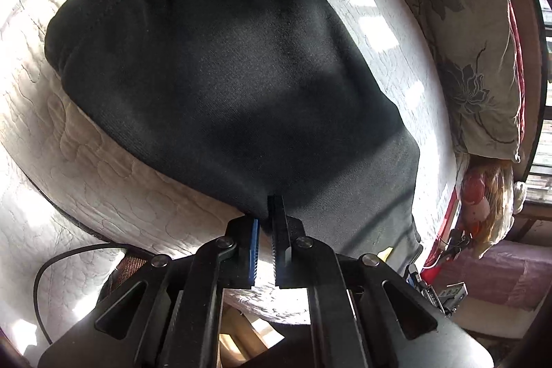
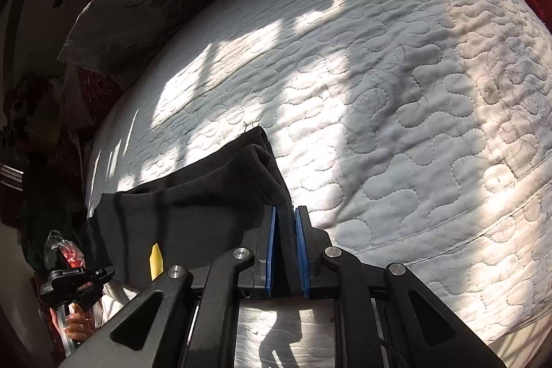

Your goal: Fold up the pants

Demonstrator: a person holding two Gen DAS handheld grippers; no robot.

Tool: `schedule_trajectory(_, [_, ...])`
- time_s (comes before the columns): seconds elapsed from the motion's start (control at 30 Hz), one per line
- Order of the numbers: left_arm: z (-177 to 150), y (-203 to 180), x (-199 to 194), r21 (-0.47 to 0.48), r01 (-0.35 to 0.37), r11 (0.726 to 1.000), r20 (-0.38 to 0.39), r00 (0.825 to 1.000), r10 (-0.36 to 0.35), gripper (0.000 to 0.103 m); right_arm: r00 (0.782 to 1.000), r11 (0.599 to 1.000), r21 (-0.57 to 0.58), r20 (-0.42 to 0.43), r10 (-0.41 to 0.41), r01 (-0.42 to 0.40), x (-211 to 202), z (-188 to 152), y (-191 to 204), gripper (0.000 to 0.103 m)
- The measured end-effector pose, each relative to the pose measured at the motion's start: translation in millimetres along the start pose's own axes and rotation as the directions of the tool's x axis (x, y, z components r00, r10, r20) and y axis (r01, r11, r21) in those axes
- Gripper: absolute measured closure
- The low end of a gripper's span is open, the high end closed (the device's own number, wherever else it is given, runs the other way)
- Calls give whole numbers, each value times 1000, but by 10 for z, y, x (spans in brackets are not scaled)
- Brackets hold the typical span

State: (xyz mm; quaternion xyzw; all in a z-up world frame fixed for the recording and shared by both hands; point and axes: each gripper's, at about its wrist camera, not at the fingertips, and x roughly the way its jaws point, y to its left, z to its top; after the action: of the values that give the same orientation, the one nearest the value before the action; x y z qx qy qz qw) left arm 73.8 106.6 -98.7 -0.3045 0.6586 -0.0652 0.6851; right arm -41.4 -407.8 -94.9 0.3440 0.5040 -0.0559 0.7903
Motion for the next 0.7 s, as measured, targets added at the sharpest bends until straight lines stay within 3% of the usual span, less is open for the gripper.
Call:
schedule_trajectory(0.07, [-56,-57,-115,60,-3,998,7,1000,3,91,1000,1000,-13,15,-1,1,-64,18,49,86])
schedule_trajectory(0.13, [-122,-63,-268,95,0,995,25,1000,-3,89,999,1000,-22,46,0,1,-145,56,85,81])
schedule_trajectory(0.2, [-121,-31,-479,110,18,994,67,997,-25,90,997,1000,-21,71,11,-10,-203,113,95,70])
schedule_trajectory(0.3, [97,31,-817,100,8,995,181,983,-26,88,998,999,-33,65,5,-3,-162,167,151,68])
schedule_trajectory(0.37, [343,40,-915,92,-34,995,220,976,13,73,999,999,-44,49,-10,12,-79,196,188,68])
schedule_trajectory(0.4, [455,43,-935,82,-48,996,231,973,28,71,999,999,-46,42,-16,18,-22,218,215,68])
schedule_trajectory(0.57, [918,43,-791,65,-128,990,209,972,112,70,999,998,-47,30,-29,31,75,220,228,68])
schedule_trajectory(0.7, [1067,45,-648,102,-125,987,178,978,105,70,999,998,-47,28,-36,38,93,215,239,68])
